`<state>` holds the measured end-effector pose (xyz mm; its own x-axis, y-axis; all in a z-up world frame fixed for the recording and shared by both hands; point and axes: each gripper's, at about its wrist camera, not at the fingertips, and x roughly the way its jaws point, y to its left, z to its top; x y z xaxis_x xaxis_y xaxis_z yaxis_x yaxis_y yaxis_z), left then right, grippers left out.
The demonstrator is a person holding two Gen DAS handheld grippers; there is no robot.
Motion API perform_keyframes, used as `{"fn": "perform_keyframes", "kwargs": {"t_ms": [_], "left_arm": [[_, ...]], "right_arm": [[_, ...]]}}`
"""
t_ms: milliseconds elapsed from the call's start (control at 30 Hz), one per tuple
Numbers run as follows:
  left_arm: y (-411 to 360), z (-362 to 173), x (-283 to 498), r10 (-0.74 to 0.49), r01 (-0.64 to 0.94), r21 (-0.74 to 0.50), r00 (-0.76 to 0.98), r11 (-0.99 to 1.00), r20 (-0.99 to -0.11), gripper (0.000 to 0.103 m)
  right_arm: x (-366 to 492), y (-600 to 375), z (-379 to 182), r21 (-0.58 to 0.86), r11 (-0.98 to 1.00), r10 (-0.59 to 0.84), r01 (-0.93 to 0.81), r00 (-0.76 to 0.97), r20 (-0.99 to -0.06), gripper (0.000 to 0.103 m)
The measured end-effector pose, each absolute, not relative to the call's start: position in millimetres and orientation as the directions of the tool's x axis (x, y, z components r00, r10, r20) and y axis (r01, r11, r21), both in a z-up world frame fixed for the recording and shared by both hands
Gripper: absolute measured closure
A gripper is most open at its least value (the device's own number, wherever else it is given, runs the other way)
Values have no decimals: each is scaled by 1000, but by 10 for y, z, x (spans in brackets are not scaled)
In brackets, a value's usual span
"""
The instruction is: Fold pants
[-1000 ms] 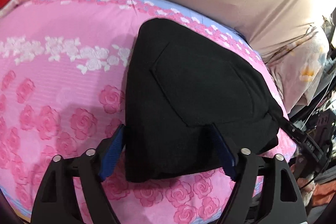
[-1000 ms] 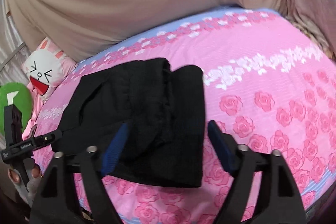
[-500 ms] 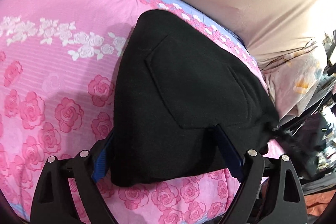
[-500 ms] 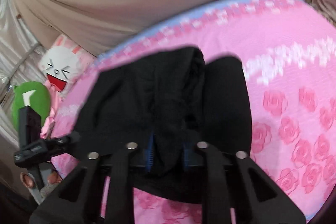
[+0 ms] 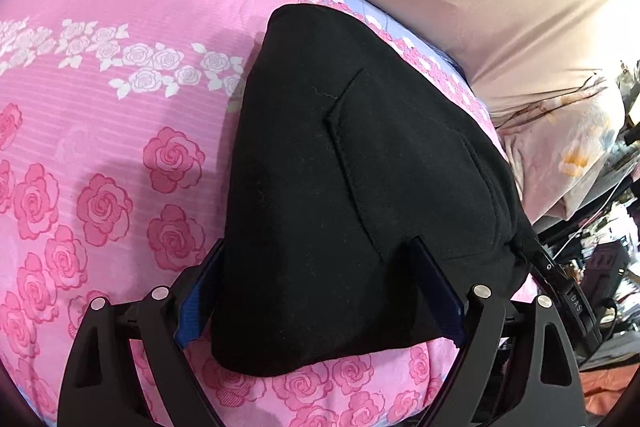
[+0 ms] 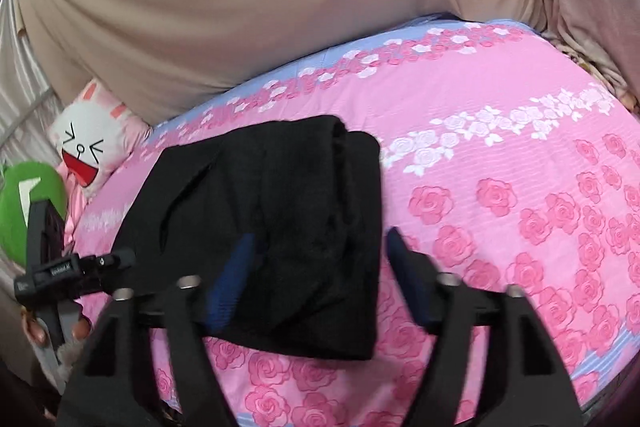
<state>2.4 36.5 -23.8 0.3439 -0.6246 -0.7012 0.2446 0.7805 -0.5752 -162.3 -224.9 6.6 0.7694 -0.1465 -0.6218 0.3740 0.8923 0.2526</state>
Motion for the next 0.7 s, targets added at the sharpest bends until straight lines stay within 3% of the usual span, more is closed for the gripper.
{"fn": "perform_keyframes", "kwargs": {"t_ms": [33,100,167,200,233,300,433,533,567,600,700], "left_arm": [[370,-244,29,-628,245,-579,346,778,-697,16],[363,-254,36,-637,247,-588,353,770,-685,17],[371,-269,47,-667,254,-618,347,744,-660,31],[391,-262,37,-686,262,-636,339,726,-644,45],[435,-233,14,-698,264,-649,343,714,-629,65],[559,-132,-30,-726,274,-676,341,685,-597,77],[769,45,-236,-735,306,-671,349,676,-581,78],[817,-9,-450,-692,311,-619,354,721,-629,75],[804,-33,-483,-676,312,-600,359,737,-644,74],[817,-28,-573,-638,312,-557,387,770,-666,74],[863,248,-756,-523,315,-417,517,852,-678,76]], "right_arm": [[-1608,-2297,7,277,883,-126,380,759,-638,14],[-1513,-2414,-178,396,851,-2,345,757,-654,14],[-1452,-2436,-316,489,815,91,310,765,-637,38],[-1447,-2417,-302,493,817,95,301,772,-628,45],[-1452,-2380,-256,494,822,105,282,777,-620,58],[-1518,-2250,-61,485,839,109,246,798,-593,65],[-1724,-1919,194,415,891,108,185,802,-588,65],[-1777,-1886,-35,356,905,62,234,755,-653,49],[-1825,-1896,-159,303,908,-4,288,731,-682,39],[-1876,-1925,-197,299,904,-24,306,733,-680,36],[-2056,-1876,90,291,909,-66,298,793,-605,50]]}}
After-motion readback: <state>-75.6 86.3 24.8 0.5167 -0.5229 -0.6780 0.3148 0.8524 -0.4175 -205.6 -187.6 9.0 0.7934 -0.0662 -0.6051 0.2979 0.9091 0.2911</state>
